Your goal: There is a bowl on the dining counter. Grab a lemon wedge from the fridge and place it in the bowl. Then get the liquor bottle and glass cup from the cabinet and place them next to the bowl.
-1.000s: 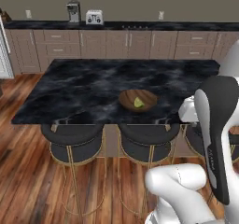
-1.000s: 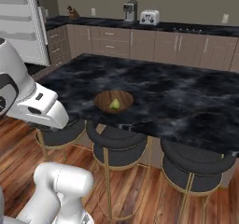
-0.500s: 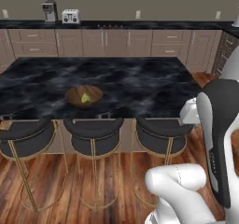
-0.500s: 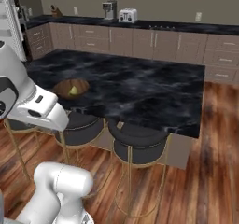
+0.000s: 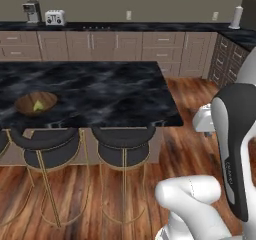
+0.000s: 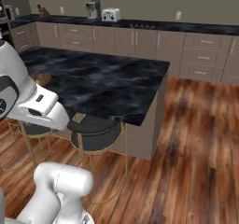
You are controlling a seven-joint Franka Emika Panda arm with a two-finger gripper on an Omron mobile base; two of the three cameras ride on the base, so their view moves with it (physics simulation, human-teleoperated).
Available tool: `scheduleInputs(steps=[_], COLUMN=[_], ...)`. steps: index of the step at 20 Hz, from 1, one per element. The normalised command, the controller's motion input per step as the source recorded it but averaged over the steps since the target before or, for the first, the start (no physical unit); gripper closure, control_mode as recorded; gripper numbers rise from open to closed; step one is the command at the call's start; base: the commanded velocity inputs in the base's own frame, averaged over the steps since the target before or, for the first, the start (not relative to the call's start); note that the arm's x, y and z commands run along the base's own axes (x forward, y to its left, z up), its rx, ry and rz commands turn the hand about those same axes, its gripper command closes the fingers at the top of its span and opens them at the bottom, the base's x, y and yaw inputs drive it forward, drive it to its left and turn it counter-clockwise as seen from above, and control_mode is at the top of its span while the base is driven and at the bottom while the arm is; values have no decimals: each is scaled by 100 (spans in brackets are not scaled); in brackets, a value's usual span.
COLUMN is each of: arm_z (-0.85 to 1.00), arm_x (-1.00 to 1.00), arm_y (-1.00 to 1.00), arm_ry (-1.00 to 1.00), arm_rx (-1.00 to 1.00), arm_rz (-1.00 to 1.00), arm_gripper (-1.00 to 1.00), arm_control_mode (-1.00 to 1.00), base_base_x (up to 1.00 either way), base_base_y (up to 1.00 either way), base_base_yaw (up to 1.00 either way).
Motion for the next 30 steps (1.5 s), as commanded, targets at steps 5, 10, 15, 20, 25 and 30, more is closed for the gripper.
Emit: scheduleInputs(steps=[5,10,15,20,25,30], arm_z=[0,0,0,0,0,0], arm_x=[0,0,0,0,0,0], arm_y=[0,0,0,0,0,0], arm_ry=[0,0,0,0,0,0], arm_rx=[0,0,0,0,0,0], arm_rz=[0,0,0,0,0,0], arm_gripper=[-100,-100,-100,-100,-100,-100], arm_control_mode=[100,100,100,100,100,100], base_base_x=[28,58,87,100,100,100], base_base_y=[-100,-100,-100,-100,-99,-82], base_base_yaw=[0,0,0,6,18,21])
